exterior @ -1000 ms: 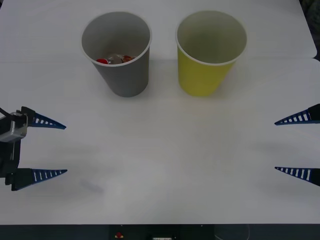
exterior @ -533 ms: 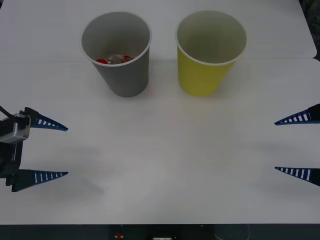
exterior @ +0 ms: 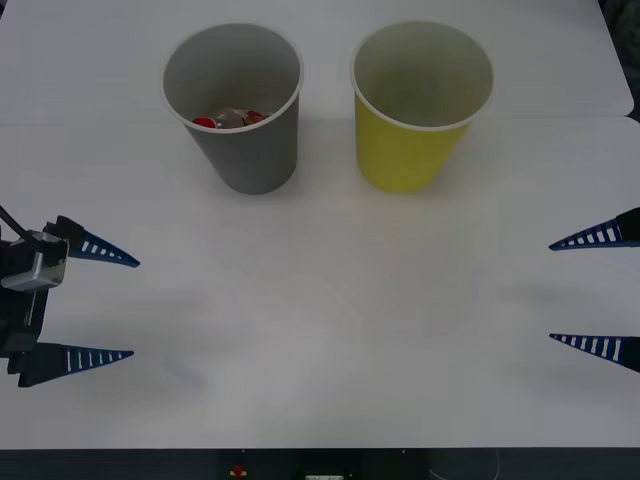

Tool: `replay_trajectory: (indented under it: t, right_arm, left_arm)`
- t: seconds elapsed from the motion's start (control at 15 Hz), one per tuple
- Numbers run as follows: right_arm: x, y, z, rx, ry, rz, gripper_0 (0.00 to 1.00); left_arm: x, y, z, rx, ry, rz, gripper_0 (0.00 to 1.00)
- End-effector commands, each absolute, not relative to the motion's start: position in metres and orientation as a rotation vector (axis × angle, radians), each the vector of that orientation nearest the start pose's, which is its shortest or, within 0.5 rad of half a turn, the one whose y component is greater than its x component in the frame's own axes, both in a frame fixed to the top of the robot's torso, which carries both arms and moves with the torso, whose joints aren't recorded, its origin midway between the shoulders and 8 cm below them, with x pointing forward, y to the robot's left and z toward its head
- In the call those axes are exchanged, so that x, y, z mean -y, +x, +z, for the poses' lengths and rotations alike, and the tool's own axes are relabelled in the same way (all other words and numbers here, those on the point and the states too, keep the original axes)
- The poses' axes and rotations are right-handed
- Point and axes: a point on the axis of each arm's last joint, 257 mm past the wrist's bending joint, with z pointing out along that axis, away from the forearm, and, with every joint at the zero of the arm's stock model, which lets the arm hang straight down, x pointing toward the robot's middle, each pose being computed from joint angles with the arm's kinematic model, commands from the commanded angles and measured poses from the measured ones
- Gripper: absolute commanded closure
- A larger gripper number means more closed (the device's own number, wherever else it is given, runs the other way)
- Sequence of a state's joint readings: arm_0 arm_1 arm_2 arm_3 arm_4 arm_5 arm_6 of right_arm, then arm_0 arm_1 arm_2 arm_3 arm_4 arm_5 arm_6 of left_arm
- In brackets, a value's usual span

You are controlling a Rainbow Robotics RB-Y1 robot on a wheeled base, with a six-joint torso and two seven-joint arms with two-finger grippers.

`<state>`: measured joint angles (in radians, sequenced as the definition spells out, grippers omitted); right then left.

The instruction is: Put the can into the green bin and the plastic bottle into the gray bin

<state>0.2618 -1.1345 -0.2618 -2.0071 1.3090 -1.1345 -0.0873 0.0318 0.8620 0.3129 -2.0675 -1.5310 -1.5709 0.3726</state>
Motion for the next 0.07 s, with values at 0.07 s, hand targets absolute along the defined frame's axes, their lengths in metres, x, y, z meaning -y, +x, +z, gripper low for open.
replay_trajectory:
  t: [0.07]
  right_arm:
    - [0.2858, 0.3413, -0.1666, -1.596, -1.634, 0.209, 0.0]
  left_arm:
    - [-0.25, 0.3244, -0.165, -1.697, 1.698, -0.361, 0.0]
